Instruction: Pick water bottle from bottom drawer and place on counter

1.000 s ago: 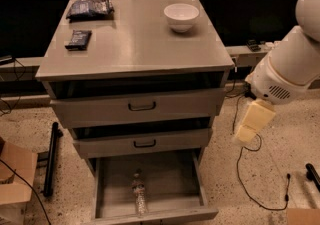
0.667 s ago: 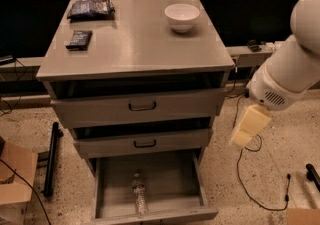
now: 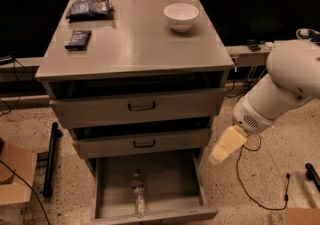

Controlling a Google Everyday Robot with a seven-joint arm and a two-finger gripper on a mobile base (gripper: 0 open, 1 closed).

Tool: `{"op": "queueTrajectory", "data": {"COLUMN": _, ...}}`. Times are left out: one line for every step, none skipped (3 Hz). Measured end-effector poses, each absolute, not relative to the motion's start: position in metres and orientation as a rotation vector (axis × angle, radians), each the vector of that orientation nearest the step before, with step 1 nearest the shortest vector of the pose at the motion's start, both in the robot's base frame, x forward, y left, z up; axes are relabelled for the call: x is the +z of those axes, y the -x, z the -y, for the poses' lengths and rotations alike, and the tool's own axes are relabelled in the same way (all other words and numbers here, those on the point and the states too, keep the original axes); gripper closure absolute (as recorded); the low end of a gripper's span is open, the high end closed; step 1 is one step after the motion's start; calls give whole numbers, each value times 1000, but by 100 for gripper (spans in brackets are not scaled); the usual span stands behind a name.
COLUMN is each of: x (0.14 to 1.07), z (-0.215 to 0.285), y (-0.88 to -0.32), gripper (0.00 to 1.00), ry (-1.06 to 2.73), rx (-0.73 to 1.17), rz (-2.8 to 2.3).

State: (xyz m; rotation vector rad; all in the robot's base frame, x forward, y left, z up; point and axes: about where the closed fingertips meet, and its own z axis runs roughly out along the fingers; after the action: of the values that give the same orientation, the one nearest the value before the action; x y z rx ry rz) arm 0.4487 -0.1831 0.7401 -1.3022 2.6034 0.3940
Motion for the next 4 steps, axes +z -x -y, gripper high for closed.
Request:
{"op": "queueTrajectory", "data": {"x": 697, "z": 170, "y": -447, "gripper": 0, "ry": 1212, "rx": 530, "rz": -2625}}
{"op": "queueTrajectory", "data": {"x": 650, "z": 150, "y": -446, "gripper": 0, "ry": 1118, "rx": 689, "rz": -2623}}
{"op": "queueTrajectory", "data": {"x": 641, "z": 148, "y": -449, "gripper": 0, "ry": 1096, "rx": 711, "rz": -2628}}
{"op": "queueTrajectory", "data": {"x": 619, "z": 144, "y": -458, "gripper": 0, "ry": 1028, "rx": 767, "rz": -2652}}
